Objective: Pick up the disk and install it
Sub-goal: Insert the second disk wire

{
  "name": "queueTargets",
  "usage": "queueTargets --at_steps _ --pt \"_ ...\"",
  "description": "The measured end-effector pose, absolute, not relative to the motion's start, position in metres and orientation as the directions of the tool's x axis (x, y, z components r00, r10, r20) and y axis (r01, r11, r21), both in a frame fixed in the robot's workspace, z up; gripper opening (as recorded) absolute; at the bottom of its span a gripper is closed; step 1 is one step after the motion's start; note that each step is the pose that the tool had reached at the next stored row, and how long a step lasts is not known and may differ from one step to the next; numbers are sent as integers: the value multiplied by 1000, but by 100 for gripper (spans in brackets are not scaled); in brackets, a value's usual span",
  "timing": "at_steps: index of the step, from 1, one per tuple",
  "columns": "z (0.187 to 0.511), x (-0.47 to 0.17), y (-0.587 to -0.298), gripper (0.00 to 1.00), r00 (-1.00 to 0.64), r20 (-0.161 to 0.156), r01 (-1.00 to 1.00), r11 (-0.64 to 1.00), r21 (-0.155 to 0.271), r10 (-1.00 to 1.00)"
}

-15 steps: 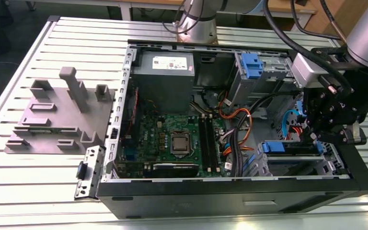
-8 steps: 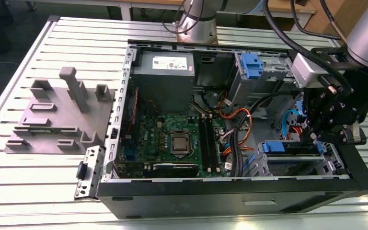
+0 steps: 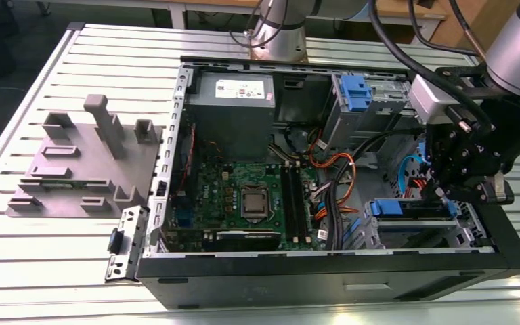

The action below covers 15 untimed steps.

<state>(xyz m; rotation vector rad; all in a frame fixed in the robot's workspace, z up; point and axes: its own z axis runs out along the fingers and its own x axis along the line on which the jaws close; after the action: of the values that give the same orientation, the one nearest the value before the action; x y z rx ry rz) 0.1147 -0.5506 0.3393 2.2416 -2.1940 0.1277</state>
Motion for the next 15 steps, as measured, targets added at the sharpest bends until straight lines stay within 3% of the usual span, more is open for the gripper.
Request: queueTargets --at_steps 15 --pt "360 114 -542 11 20 59 -999 -23 -48 -998"
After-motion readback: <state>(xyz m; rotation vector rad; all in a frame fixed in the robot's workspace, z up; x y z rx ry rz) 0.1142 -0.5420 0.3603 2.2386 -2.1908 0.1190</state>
